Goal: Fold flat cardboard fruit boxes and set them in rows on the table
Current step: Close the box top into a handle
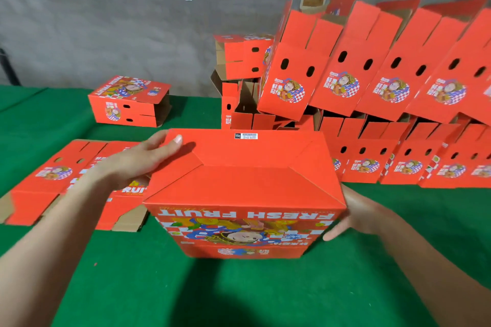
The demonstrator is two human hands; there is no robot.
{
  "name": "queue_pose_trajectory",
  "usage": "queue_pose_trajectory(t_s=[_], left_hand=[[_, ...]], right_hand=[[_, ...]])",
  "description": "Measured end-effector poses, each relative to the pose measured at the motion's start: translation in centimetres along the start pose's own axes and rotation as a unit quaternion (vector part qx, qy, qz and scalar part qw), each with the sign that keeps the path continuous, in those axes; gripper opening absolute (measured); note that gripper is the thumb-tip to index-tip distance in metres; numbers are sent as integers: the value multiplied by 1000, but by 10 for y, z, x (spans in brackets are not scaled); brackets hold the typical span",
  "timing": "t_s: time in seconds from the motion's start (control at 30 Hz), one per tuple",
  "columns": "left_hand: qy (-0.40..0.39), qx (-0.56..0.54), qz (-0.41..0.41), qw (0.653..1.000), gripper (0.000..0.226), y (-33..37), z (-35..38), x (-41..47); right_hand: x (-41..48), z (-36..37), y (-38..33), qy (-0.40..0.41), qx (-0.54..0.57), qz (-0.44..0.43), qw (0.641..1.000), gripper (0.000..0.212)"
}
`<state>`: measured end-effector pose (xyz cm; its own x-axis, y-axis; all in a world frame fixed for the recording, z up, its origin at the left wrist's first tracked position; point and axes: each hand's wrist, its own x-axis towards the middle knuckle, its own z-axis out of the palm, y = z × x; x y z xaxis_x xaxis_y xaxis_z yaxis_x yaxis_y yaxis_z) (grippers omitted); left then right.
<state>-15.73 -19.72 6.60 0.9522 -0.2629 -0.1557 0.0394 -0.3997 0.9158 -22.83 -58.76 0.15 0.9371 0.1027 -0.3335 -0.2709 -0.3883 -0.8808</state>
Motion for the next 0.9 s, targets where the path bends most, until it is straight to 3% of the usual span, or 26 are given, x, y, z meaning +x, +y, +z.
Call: queue_pose_trajectory(t_s=[0.03, 0.07, 0.1, 0.17, 0.3, 0.47, 0.67, 0.77, 0.9], left_hand=[[-1, -21, 16, 1000, 75, 4, -5, -4], [8, -34, 27, 999, 66, 9, -8, -7], [17, -42, 34, 998, 59, 12, -11, -9], [31, -54, 35, 997, 52, 13, -16, -9], [94, -126, 34, 987, 17, -6, -28, -1], [94, -242, 53, 964, 35, -36, -37, 8], [167, -233, 99, 953, 44, -60, -30, 20], [185, -201, 116, 955, 47, -58, -19, 29], [166, -150, 131, 966, 44, -53, -3, 40]], right_hand=[[-1, -1, 1, 3, 15, -1, 1000, 46], [-6, 4, -6, -2, 14, 6, 1000, 29], [-6, 8, -10, -5, 23, 18, 1000, 33], [-4, 16, -17, 6, 42, 20, 999, 65], [-5, 33, -26, -6, 114, -115, 987, 74], [-1, 54, -42, 73, 68, -239, 966, 93], [10, 85, -61, 159, -59, -289, 942, 82], [22, 100, -72, 211, -144, -343, 904, 76], [45, 114, -94, 243, -170, -356, 886, 71]])
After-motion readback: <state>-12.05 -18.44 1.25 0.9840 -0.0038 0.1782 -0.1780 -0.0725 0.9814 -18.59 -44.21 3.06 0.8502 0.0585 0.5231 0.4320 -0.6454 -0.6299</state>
